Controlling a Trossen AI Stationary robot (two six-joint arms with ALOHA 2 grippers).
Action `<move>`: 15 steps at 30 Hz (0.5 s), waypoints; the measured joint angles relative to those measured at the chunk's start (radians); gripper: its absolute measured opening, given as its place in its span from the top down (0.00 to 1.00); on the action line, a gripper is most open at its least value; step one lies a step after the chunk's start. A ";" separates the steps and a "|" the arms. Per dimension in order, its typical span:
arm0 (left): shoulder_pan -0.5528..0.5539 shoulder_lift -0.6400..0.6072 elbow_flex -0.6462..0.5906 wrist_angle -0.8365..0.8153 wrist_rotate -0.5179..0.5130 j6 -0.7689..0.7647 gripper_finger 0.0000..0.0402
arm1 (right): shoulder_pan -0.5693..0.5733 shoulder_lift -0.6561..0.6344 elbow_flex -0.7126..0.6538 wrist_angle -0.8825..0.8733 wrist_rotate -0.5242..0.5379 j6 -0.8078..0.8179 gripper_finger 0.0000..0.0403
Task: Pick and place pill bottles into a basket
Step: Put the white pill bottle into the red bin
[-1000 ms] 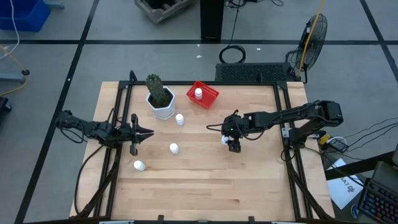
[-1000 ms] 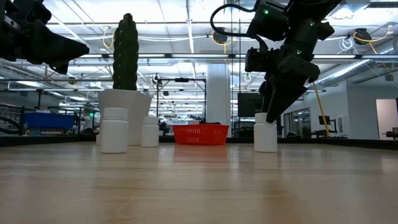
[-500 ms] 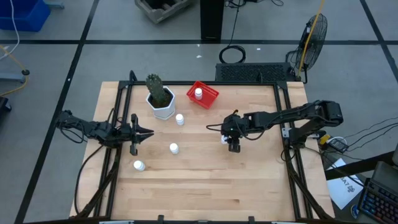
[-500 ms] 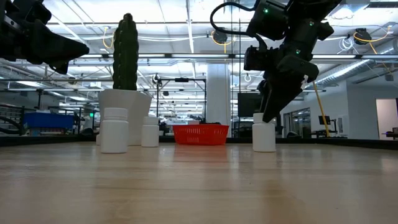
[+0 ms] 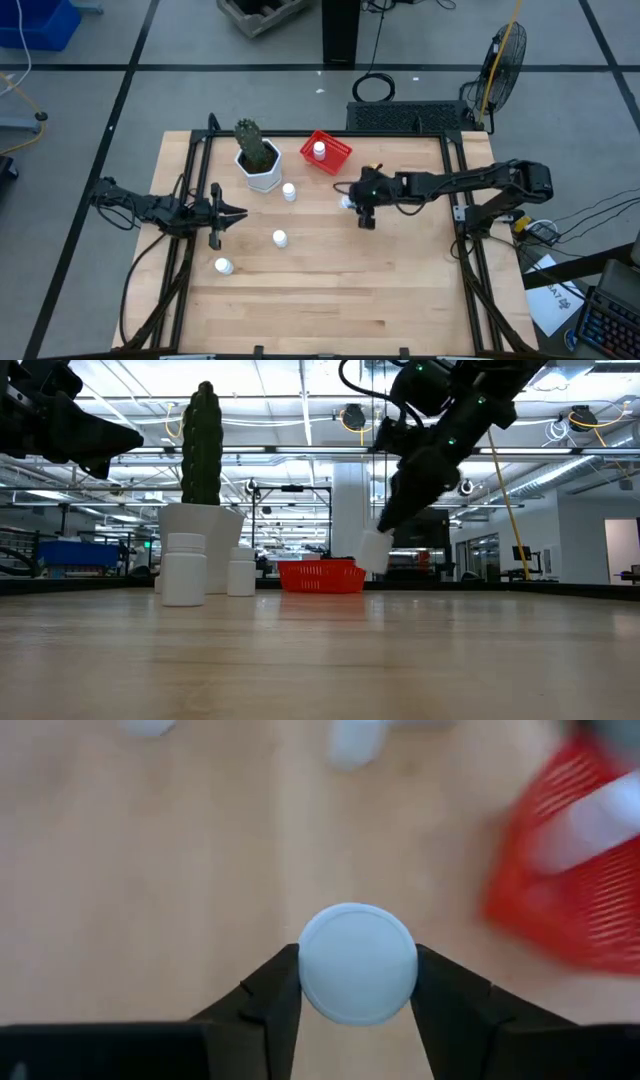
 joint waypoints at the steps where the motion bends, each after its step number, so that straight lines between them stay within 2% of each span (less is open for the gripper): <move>1: 0.000 0.000 0.000 0.000 0.000 0.000 0.86 | -0.012 -0.003 0.000 0.026 0.023 -0.021 0.63; 3: 0.000 0.000 0.000 0.000 0.000 0.000 0.86 | -0.039 -0.011 0.000 0.070 0.056 -0.057 0.62; 11: 0.000 0.000 0.000 0.000 0.000 0.000 0.86 | -0.153 -0.014 0.062 0.183 0.058 -0.155 0.63; 15: 0.000 0.000 0.000 0.000 0.000 0.000 0.86 | -0.205 -0.014 0.116 0.164 0.050 -0.145 0.63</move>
